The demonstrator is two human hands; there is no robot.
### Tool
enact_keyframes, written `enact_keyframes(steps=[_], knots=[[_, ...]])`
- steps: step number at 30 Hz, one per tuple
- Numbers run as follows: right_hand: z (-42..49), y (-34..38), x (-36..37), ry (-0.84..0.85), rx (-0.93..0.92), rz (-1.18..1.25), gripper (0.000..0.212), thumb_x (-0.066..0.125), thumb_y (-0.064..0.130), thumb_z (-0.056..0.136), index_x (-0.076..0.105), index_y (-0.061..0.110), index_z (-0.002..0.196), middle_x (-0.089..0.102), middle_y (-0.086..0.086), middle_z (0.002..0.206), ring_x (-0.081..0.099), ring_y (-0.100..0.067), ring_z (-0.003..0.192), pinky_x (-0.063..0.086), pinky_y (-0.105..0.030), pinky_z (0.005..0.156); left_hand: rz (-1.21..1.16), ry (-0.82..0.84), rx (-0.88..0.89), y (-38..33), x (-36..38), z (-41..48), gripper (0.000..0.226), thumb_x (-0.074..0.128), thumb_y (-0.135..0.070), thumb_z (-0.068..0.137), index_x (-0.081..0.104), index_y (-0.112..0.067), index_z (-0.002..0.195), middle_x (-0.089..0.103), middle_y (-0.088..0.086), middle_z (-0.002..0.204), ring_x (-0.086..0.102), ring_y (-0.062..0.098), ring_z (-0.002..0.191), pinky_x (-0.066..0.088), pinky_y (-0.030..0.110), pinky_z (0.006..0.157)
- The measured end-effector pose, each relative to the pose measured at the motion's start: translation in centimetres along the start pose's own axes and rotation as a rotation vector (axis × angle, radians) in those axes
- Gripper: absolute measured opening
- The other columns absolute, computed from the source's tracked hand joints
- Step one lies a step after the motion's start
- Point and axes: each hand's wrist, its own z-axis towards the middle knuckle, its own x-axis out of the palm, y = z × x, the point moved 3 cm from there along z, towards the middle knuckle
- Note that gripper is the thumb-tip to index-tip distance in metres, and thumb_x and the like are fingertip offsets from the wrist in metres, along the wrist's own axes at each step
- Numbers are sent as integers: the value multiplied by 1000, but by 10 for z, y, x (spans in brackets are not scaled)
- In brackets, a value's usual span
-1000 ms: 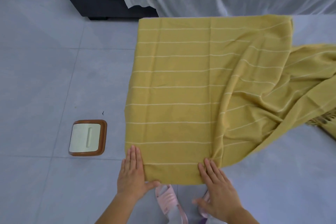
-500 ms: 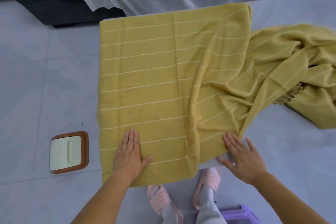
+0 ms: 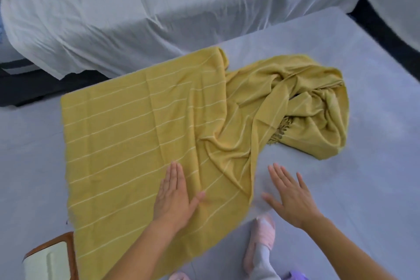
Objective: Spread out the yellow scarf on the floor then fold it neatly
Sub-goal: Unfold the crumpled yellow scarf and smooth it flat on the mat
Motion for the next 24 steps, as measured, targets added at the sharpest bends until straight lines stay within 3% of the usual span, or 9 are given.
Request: enact_keyframes(steps=[7, 11, 16, 20, 24], knots=[[33, -143, -63, -71, 171, 42, 96, -14, 87, 63, -22, 31, 141, -17, 13, 152, -17, -5, 139, -10, -39, 115, 12, 26, 174, -158, -20, 60, 108, -19, -86, 56, -37, -14, 133, -43, 1, 140, -34, 15, 134, -12, 29, 113], [78, -227, -83, -59, 210, 110, 100, -18, 87, 57, -27, 33, 140, -24, 17, 147, -20, 0, 135, -9, -39, 116, 14, 0, 122, -244, -13, 123, 108, -16, -85, 59, -36, -11, 135, -44, 0, 140, -36, 15, 132, -15, 28, 110], [148, -307, -124, -78, 141, 147, 87, -9, 82, 66, -26, 37, 137, -22, 14, 149, -15, -5, 141, -9, -38, 115, -74, -87, 40, -335, -17, 200, 105, -12, -85, 64, -30, -11, 137, -28, 4, 150, -29, 12, 135, -9, 27, 113], [216, -344, -161, -120, 138, 157, 93, -3, 81, 71, -10, 29, 148, -11, 13, 153, -6, -8, 144, -5, -39, 115, -153, -181, 27, -371, -40, 253, 89, 27, -64, 89, -13, -8, 146, -14, 5, 156, -15, 12, 142, -3, 26, 115], [265, -349, -181, -69, 186, 220, 80, 25, 63, 89, -1, 20, 150, 0, 3, 158, 0, -10, 144, -1, -40, 117, -103, -245, 72, -380, -63, 290, 82, 35, -54, 94, -8, -8, 147, -9, 6, 157, -10, 14, 144, -1, 28, 116]])
